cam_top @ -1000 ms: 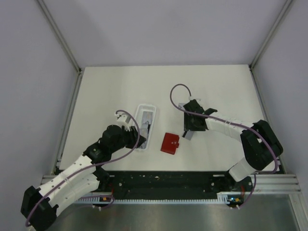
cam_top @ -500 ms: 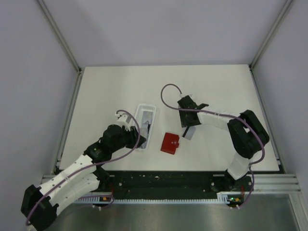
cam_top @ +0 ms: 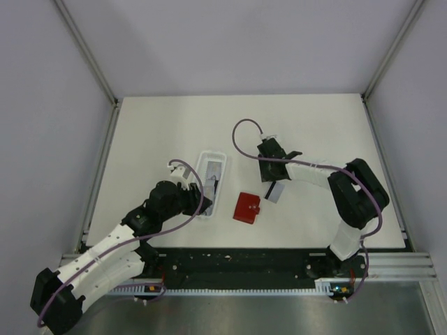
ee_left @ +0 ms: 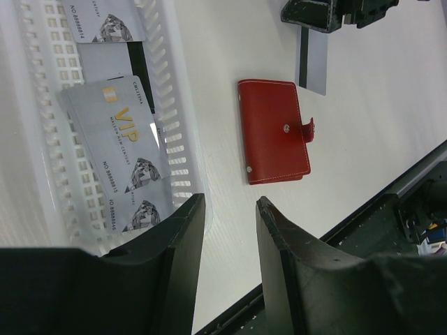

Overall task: Put the credit cards into the card holder
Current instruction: Move the credit card to the corner of the board.

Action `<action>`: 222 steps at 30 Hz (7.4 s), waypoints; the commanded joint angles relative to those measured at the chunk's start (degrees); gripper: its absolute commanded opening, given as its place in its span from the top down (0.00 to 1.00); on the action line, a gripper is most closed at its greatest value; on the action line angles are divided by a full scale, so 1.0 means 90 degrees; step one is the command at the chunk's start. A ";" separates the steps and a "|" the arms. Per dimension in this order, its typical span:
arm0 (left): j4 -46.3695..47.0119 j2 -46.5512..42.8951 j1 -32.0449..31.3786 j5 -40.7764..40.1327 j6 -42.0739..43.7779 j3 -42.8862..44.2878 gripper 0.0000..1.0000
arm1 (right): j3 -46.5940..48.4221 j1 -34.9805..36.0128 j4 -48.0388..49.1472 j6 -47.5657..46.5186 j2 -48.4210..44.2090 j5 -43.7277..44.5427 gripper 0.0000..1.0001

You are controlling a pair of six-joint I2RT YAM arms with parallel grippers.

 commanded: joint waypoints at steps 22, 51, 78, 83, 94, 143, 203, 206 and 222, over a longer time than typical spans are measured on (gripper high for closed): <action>0.0120 -0.0150 0.0006 0.0005 -0.0009 0.0061 0.59 | -0.1277 -0.0201 0.0022 0.0621 -0.0467 -0.0563 0.54; -0.0007 -0.0579 -0.0003 0.0015 -0.0087 -0.0134 0.60 | -0.1814 0.0912 -0.0662 0.1549 -0.0770 -0.0388 0.56; -0.0680 -0.1166 0.0007 -0.0649 0.0108 0.0510 0.57 | -0.2156 0.2103 -0.1169 0.2213 -0.0916 -0.0280 0.56; -0.0837 -0.1176 0.0016 -0.0669 0.0167 0.0705 0.57 | -0.2205 0.2484 -0.1335 0.2476 -0.0926 -0.0290 0.56; -0.1032 -0.1312 0.0016 -0.0923 0.0196 0.0813 0.53 | -0.2439 0.3314 -0.1638 0.3150 -0.1082 -0.0280 0.56; -0.1032 -0.1341 0.0016 -0.0844 0.0089 0.0676 0.53 | -0.1463 0.2201 0.0383 0.0749 -0.1112 -0.0387 0.74; -0.0808 -0.1839 -0.0910 -0.0170 -0.1375 -0.0944 0.64 | -0.2664 0.4077 0.0909 0.2291 -0.1883 -0.0289 0.73; -0.0526 -0.1762 -0.1350 -0.0492 -0.1649 -0.1071 0.66 | -0.2752 0.4077 0.1134 0.2428 -0.1864 -0.0465 0.76; 0.0667 0.0913 -0.3197 -0.2075 -0.2763 -0.0799 1.00 | -0.2986 0.4077 0.1623 0.2711 -0.1805 -0.0934 0.82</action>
